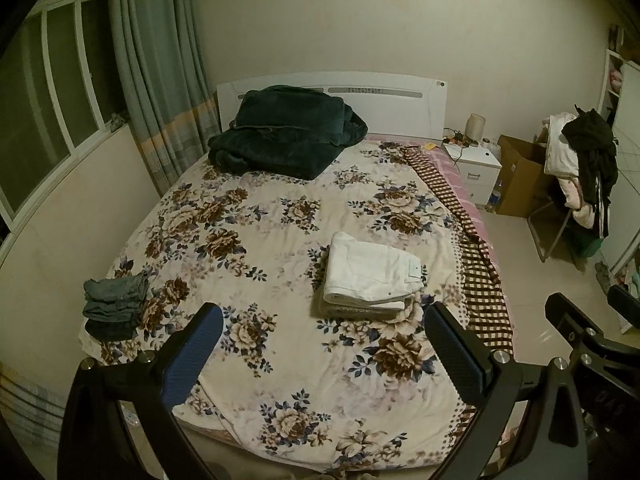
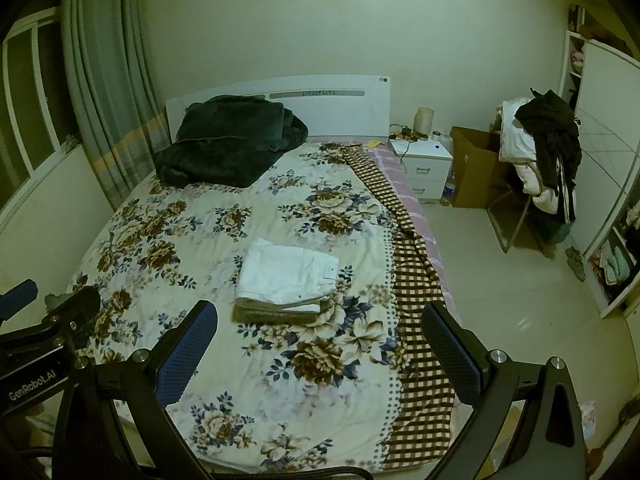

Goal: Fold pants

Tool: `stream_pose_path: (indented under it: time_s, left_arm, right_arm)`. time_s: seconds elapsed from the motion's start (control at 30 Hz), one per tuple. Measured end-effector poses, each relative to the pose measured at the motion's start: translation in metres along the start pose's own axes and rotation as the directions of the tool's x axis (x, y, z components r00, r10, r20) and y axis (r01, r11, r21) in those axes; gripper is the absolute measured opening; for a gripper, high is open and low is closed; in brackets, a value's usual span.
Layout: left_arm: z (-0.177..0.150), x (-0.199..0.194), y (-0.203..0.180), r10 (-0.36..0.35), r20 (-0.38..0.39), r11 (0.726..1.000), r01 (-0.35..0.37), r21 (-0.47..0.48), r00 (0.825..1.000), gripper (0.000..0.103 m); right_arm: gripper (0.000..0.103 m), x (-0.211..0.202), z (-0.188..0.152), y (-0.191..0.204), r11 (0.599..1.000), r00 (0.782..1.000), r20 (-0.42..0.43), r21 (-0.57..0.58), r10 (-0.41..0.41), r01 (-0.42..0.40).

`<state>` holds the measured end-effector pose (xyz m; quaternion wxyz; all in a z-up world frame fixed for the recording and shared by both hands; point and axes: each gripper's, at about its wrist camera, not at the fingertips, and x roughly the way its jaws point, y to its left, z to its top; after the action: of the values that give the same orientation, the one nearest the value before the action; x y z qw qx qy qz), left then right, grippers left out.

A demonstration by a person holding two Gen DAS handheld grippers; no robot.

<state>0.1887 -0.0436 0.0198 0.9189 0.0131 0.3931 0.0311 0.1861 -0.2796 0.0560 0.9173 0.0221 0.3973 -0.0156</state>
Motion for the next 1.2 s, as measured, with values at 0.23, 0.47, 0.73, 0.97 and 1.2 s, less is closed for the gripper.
stream_pose_path:
  time_s: [0.23,0.47,0.73,0.97,1.2]
  left_arm:
    - [0.0,0.0,-0.001,-0.001,0.0,1.0,0.001,0.005,1.0,0.103]
    - [0.0,0.0,-0.003,0.001,-0.003,1.0,-0.001,0.006,1.0,0.103]
    - [0.001,0.0,-0.006,0.005,-0.003,1.0,-0.005,0.009,1.0,0.103]
    - [-0.004,0.0,0.011,0.008,-0.019,1.0,-0.008,0.031,1.0,0.103]
    - [-0.006,0.005,0.007,0.004,-0.045,0.998,-0.001,0.063,0.999,0.103]
  right_arm:
    - [0.103,0.001,-0.001,0.001,1.0,1.0,-0.006,-0.002,-0.002,0.002]
    - [0.103,0.003,-0.005,0.002,1.0,1.0,-0.014,0.003,-0.001,0.001]
    - [0.103,0.005,-0.01,0.002,1.0,1.0,-0.021,0.003,-0.007,0.007]
    - [0.103,0.01,-0.015,-0.002,1.0,0.999,-0.046,0.009,-0.008,0.008]
    - [0.103,0.015,-0.017,-0.006,1.0,0.998,-0.07,0.012,-0.001,0.002]
